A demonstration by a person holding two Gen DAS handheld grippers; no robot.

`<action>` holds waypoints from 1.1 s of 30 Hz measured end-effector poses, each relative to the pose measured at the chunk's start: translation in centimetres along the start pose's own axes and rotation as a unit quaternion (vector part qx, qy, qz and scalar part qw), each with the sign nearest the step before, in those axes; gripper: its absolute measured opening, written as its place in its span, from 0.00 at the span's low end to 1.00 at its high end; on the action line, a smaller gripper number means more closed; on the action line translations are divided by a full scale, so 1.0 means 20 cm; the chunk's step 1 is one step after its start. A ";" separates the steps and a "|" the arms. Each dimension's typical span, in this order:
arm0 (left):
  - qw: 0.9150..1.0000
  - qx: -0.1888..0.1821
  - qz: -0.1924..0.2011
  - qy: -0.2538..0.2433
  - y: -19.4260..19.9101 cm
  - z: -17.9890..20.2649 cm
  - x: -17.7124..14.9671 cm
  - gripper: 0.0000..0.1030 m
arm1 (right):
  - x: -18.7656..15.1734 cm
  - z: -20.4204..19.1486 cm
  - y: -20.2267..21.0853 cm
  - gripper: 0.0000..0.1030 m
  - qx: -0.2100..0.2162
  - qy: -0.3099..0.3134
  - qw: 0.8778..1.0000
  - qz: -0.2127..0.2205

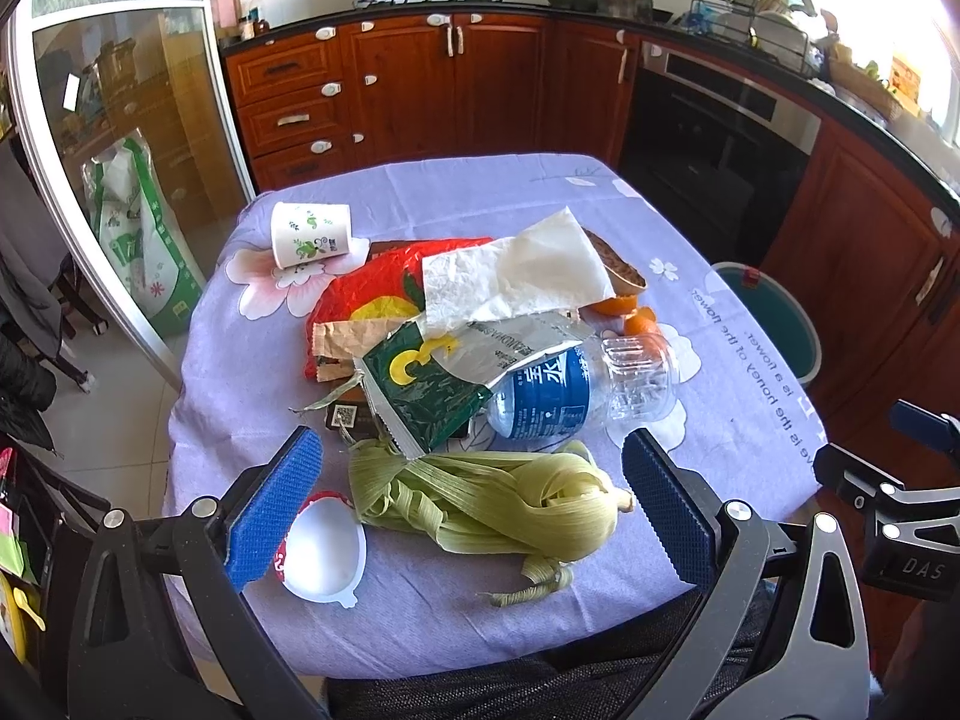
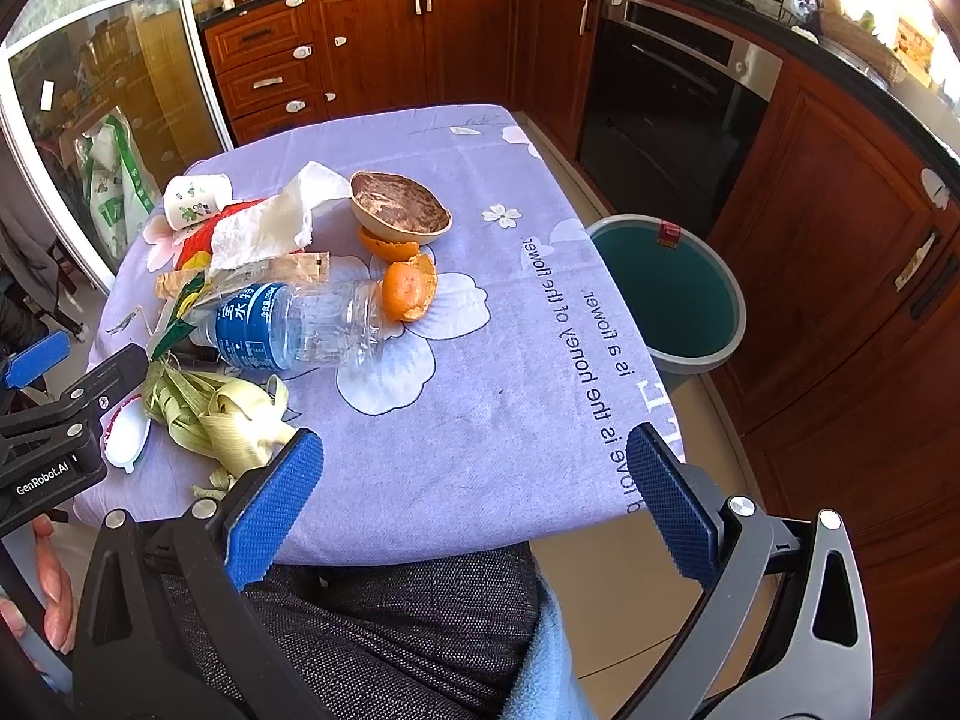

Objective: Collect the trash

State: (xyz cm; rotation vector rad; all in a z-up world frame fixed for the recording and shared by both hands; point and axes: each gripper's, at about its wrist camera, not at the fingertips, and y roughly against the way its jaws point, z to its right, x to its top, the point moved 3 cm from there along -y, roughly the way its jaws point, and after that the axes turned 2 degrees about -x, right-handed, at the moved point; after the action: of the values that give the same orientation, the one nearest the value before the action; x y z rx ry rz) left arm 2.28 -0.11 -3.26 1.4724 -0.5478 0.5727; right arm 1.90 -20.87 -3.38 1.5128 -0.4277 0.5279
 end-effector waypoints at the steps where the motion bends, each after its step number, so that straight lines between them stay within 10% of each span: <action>1: 1.000 -0.001 -0.001 0.000 0.00 0.00 0.00 0.97 | 0.00 0.00 0.00 0.94 0.000 0.000 1.000 0.000; 24: 0.997 0.007 -0.031 -0.065 -0.19 -0.16 0.02 0.97 | 0.12 0.04 -0.07 0.94 0.005 -0.006 1.000 -0.004; 33: 0.994 -0.038 -0.059 -0.084 -0.35 -0.17 0.05 0.88 | 0.32 -0.05 -0.18 0.94 0.086 -0.006 0.996 -0.012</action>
State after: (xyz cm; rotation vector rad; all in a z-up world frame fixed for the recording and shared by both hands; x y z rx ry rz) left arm 7.53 3.18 -7.96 1.4771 -0.6029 0.3343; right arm 9.12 -19.42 -2.82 1.6843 -0.3808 0.5489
